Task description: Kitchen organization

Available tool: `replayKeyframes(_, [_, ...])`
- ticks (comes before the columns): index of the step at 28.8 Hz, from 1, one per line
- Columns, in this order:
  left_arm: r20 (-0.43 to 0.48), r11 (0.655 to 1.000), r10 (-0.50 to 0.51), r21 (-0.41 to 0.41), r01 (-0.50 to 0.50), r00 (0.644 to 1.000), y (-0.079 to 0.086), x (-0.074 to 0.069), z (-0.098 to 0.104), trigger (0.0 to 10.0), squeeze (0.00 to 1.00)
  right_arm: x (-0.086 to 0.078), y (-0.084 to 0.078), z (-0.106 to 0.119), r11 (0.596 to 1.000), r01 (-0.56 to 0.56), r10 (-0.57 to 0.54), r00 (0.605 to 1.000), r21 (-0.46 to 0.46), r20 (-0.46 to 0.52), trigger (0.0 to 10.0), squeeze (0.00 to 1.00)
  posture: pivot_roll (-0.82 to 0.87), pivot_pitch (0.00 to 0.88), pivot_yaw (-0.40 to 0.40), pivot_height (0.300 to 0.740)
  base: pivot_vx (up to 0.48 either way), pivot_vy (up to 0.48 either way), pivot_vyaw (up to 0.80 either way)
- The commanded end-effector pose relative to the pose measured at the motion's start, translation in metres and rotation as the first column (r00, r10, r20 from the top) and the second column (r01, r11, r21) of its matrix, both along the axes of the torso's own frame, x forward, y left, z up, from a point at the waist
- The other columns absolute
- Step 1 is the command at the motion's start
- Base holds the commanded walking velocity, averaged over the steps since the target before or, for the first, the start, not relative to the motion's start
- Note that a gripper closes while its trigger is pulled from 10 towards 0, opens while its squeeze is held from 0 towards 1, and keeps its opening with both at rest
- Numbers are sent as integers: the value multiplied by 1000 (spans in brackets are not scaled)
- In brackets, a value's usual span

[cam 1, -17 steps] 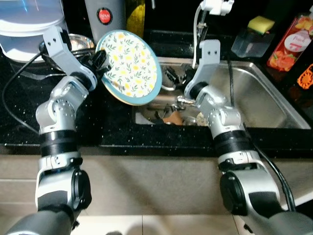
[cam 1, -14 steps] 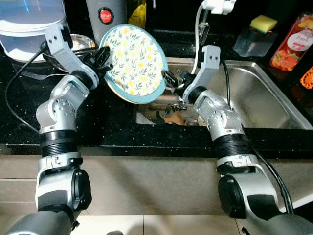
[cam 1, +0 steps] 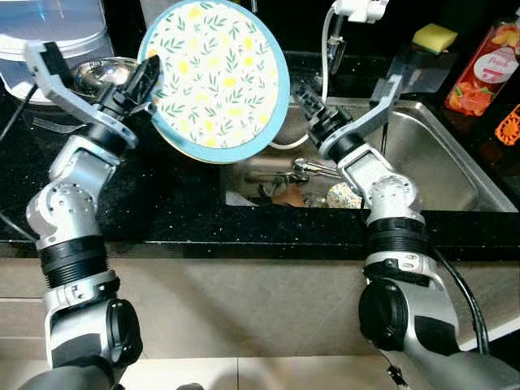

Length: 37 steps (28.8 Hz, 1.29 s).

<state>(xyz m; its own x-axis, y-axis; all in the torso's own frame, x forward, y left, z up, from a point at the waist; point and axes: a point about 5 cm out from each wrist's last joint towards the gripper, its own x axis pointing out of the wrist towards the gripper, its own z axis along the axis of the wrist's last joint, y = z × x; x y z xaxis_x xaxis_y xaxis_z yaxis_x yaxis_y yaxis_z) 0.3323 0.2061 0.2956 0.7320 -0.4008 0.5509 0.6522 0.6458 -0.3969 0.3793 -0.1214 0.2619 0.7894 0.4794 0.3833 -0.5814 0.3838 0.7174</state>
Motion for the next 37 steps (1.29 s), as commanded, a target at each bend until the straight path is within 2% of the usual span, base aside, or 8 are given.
replayKeyframes(1, [69, 1000, -13, -3, 13, 998, 1, -6, 9, 10000, 0, -9, 8, 5, 996, -82, 81, 995, 34, 51, 10000, 0, 227, 0, -67, 740, 0, 0, 0])
replayKeyframes(5, [76, 999, -33, -38, 36, 997, -1, -3, 11, 10000, 0, -33, 35, 9, 964, -264, 259, 954, 15, 153, 10000, 0, 223, 0, -68, 740, 0, 0, 0])
replayKeyframes(16, [90, 994, -101, -37, 104, 991, -12, -2, 12, 10000, 0, -38, 52, -6, 949, -315, 315, 945, -19, 82, 10000, 0, 218, 0, -61, 740, 0, 0, 0])
replayKeyframes(17, [83, 994, -99, -35, 102, 992, -12, -1, 11, 10000, 0, -39, 53, -6, 948, -317, 318, 945, -18, 82, 3451, 0, 218, 0, -61, 740, 0, 0, 0])
replayKeyframes(18, [83, 994, -99, -35, 102, 992, -12, -1, 11, 10000, 0, -39, 53, -6, 948, -317, 318, 945, -18, 82, 3451, 0, 218, 0, -61, 740, 0, 0, 0])
replayKeyframes(19, [76, 994, -98, -35, 101, 992, -12, -1, 9, 10000, 0, -39, 54, -7, 950, -311, 312, 947, -20, 74, 0, 0, 217, 0, -60, 740, 0, 0, 0])
replayKeyframes(36, [-29, 997, -14, 76, 16, 999, -14, 7, -10, 10000, 0, -35, 52, -11, 962, -271, 272, 961, -20, 46, 0, 0, 219, 0, -69, 740, 0, 0, 0])
replayKeyframes(37, [-42, 997, -6, 82, 9, 999, -16, 8, -11, 10000, 1000, -34, 51, -11, 963, -270, 270, 962, -19, 46, 0, 0, 221, 0, -72, 740, 0, 0, 0])
